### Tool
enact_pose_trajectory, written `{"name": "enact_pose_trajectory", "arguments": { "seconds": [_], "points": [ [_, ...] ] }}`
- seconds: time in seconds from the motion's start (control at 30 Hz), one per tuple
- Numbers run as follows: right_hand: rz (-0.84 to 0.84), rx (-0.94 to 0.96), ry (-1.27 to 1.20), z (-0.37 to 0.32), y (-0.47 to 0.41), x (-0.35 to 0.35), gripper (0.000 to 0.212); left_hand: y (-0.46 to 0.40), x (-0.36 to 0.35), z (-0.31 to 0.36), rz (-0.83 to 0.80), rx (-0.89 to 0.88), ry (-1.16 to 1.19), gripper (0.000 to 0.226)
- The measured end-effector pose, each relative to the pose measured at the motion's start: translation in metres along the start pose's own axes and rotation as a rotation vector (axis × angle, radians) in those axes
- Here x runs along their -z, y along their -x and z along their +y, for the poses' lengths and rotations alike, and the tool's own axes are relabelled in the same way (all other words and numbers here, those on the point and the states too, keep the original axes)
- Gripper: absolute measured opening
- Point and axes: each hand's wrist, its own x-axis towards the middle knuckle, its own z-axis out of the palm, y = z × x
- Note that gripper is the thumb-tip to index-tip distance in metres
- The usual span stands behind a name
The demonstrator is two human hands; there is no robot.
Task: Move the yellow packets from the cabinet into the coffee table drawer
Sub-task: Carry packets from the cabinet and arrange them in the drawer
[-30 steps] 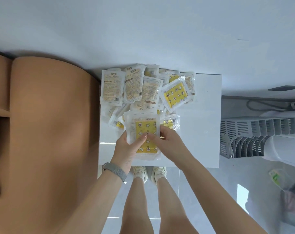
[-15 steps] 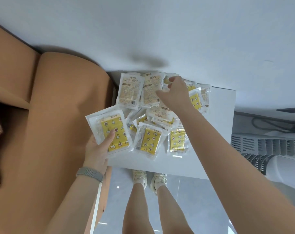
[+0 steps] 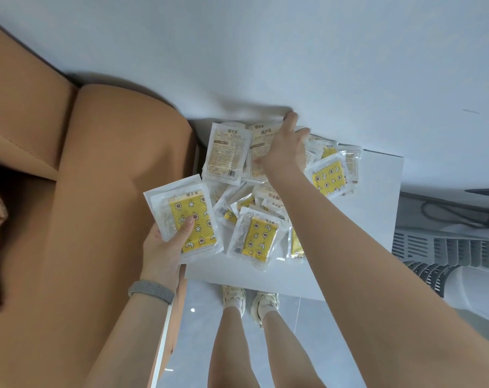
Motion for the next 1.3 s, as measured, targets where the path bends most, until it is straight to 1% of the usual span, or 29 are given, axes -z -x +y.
{"name": "enact_pose_trajectory", "arguments": {
  "seconds": [0.1,0.27,0.33,0.43,0.5,0.57,0.63,0.73,0.77,0.8,0.83,0.9,0.93,1.0,1.03,1.07,1.1,1.17,1.2,1.23,1.3],
  "points": [
    [-0.008,-0.011,-0.057,0.003,0.0,0.005,0.086,-0.003,-0.003,0.001,-0.005,0.006,-0.01,0.032],
    [0.01,-0.028,-0.147,0.012,0.002,0.011,0.086,-0.011,-0.01,0.004,-0.021,0.005,-0.027,0.045],
    [0.001,-0.039,-0.191,0.017,0.003,0.016,0.087,-0.015,-0.014,0.005,-0.022,0.008,-0.023,0.042],
    [-0.014,-0.02,-0.262,0.026,0.009,0.027,0.081,-0.018,-0.02,0.007,-0.035,0.004,-0.007,0.029],
    [-0.029,-0.029,-0.347,0.033,0.015,0.034,0.078,-0.017,-0.026,0.01,-0.064,-0.002,-0.002,0.028],
    [-0.049,-0.068,-0.414,0.041,0.022,0.038,0.072,-0.016,-0.03,0.011,-0.088,-0.01,-0.01,0.032],
    [-0.077,-0.087,-0.456,0.051,0.029,0.044,0.063,-0.013,-0.035,0.014,-0.108,-0.066,-0.044,0.042],
    [-0.063,-0.065,-0.568,0.062,0.049,0.055,0.041,-0.009,-0.041,0.015,-0.137,-0.244,-0.129,0.07],
    [-0.043,-0.051,-0.599,0.064,0.057,0.057,0.036,-0.005,-0.044,0.015,-0.133,-0.291,-0.146,0.075],
    [-0.018,-0.032,-0.63,0.065,0.066,0.057,0.033,-0.001,-0.047,0.015,-0.134,-0.342,-0.179,0.074],
    [0.01,-0.005,-0.658,0.065,0.074,0.056,0.031,0.002,-0.05,0.015,-0.14,-0.399,-0.231,0.063],
    [0.075,0.081,-0.665,0.062,0.089,0.049,0.029,0.007,-0.056,0.013,-0.166,-0.484,-0.367,0.029],
    [0.109,0.138,-0.648,0.058,0.097,0.043,0.029,0.011,-0.058,0.011,-0.177,-0.495,-0.396,0.021],
    [0.159,0.289,-0.59,0.05,0.115,0.03,0.026,0.019,-0.066,0.008,-0.189,-0.431,-0.324,0.023],
    [0.169,0.375,-0.532,0.045,0.124,0.022,0.026,0.023,-0.07,0.007,-0.201,-0.357,-0.224,0.023],
    [0.17,0.452,-0.459,0.041,0.133,0.014,0.03,0.028,-0.074,0.009,-0.237,-0.262,-0.078,0.021],
    [0.17,0.519,-0.383,0.039,0.139,0.005,0.033,0.032,-0.078,0.011,-0.271,-0.174,0.067,0.024],
    [0.196,0.616,-0.269,0.036,0.144,-0.008,0.034,0.033,-0.078,0.012,-0.296,-0.078,0.26,0.047],
    [0.195,0.643,-0.245,0.034,0.145,-0.012,0.034,0.032,-0.076,0.013,-0.264,-0.065,0.295,0.056],
    [0.171,0.67,-0.232,0.033,0.144,-0.016,0.036,0.032,-0.073,0.013,-0.225,-0.072,0.304,0.057],
    [0.081,0.751,-0.187,0.032,0.145,-0.02,0.041,0.029,-0.066,0.009,-0.144,-0.113,0.268,0.043]
  ]
}}
